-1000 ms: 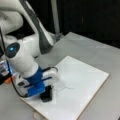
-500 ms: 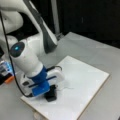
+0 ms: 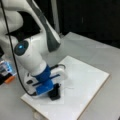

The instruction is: Erasing curve lines

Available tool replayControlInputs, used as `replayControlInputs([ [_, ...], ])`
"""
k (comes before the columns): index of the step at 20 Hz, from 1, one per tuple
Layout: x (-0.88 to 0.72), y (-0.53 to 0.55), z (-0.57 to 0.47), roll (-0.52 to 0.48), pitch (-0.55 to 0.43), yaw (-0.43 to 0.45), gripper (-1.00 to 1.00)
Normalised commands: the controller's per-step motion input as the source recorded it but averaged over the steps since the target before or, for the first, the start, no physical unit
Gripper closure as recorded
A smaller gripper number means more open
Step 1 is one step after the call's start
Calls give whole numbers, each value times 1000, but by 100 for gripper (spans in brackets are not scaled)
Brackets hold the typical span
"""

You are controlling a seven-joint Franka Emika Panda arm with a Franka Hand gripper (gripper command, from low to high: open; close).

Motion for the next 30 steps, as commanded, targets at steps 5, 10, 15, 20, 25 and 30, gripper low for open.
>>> replayControlInputs([
  [5, 201, 123, -516, 63, -101, -77, 100],
  [10, 288, 100, -571, 87, -106, -76, 100],
  [15, 312, 67, -623, 93, -110, -85, 100],
  [20, 321, 71, -675, 99, -118, -99, 100],
  [25, 375, 112, -736, 106, -120, -98, 100],
  [30, 465, 136, -784, 118, -96, -73, 100],
])
